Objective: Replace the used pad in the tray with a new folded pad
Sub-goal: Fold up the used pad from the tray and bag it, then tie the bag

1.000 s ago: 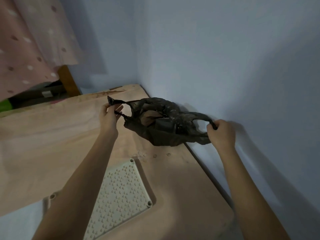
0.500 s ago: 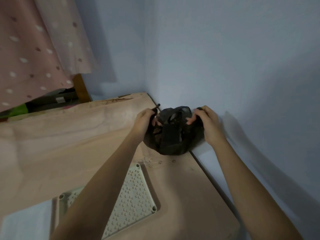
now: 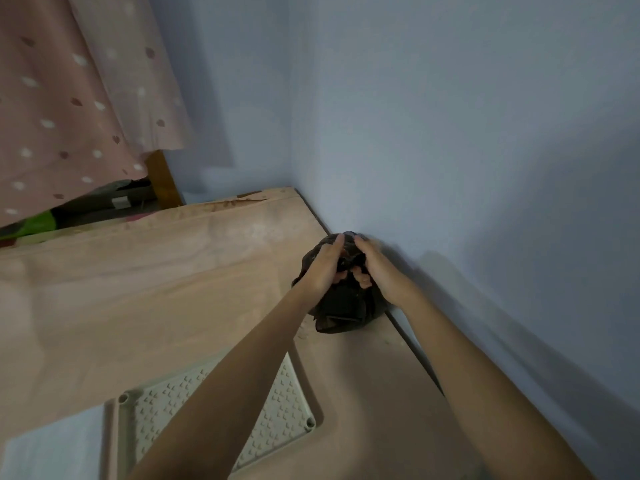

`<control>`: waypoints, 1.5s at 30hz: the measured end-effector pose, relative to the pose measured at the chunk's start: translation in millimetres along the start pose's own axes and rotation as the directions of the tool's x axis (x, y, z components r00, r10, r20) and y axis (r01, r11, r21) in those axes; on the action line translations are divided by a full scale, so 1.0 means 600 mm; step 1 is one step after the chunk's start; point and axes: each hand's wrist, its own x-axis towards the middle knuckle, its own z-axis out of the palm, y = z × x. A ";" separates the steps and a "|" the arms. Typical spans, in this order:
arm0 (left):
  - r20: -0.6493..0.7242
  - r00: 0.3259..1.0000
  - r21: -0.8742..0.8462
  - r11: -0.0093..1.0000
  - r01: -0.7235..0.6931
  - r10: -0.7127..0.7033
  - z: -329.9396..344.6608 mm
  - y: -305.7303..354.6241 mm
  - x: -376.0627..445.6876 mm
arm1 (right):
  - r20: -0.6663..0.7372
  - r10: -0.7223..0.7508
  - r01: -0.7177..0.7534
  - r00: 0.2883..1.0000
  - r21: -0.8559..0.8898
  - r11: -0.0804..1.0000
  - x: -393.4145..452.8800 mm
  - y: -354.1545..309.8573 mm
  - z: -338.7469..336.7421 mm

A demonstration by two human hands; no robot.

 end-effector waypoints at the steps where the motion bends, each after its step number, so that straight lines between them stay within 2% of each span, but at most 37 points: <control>1: 0.003 1.000 0.030 1.000 0.002 -0.002 0.000 -0.001 0.001 | 0.021 0.024 -0.023 1.000 -0.019 1.000 -0.003 -0.001 0.001; 4: -0.011 1.000 0.083 0.996 0.013 -0.012 -0.002 -0.007 0.005 | 0.078 0.016 -0.008 0.997 -0.110 0.994 -0.009 0.005 0.002; 7: 0.054 0.998 0.176 0.984 0.027 -0.037 -0.005 -0.013 0.010 | 0.103 -0.059 0.091 0.993 -0.340 0.936 -0.009 0.016 0.000; 9: 0.084 0.996 0.215 0.976 0.023 -0.042 -0.006 -0.018 0.006 | 0.136 -0.099 0.148 0.986 -0.413 0.899 -0.008 0.020 -0.002; 13: 0.118 0.993 0.138 0.990 0.000 -0.017 -0.010 -0.030 -0.007 | 0.193 -0.131 0.198 0.972 -0.383 0.902 -0.008 0.028 -0.007; 15: 0.076 0.997 0.178 0.984 -0.013 -0.001 -0.009 -0.033 -0.009 | 0.169 -0.141 0.194 0.975 -0.355 0.915 -0.007 0.036 -0.004; 18: 0.010 1.000 0.256 0.966 -0.031 0.029 -0.008 -0.040 -0.007 | 0.073 -0.182 0.195 0.981 -0.291 0.937 -0.007 0.048 0.004; 22: 0.031 0.997 0.223 0.972 -0.070 0.065 -0.013 -0.044 -0.012 | -0.103 -0.159 0.129 0.982 -0.247 0.960 -0.002 0.059 0.007; 24: 0.014 0.997 0.198 0.977 -0.078 0.076 -0.019 -0.045 -0.013 | -0.165 -0.149 0.098 0.975 -0.279 0.955 0.001 0.063 0.001; 27: -0.037 0.997 0.132 0.990 -0.059 0.065 -0.025 -0.048 -0.010 | -0.143 -0.144 0.097 0.979 -0.290 0.952 -0.003 0.066 -0.006; 31: -0.118 0.983 0.198 0.973 -0.116 0.141 -0.027 -0.054 -0.009 | -0.140 -0.167 0.116 0.976 -0.314 0.942 -0.007 0.067 -0.005; 38: 0.050 0.988 -0.026 0.989 -0.144 0.145 -0.024 -0.051 -0.033 | -0.198 -0.198 0.128 0.960 -0.318 0.939 -0.008 0.067 -0.007; 40: 0.119 0.985 0.015 0.991 -0.129 0.127 -0.026 -0.047 -0.036 | -0.224 -0.201 0.130 0.954 -0.294 0.947 -0.005 0.066 -0.008; 45: 0.196 0.979 0.313 0.942 -0.124 0.064 -0.033 -0.042 -0.031 | -0.239 -0.322 0.222 0.916 -0.364 0.904 -0.002 0.072 -0.014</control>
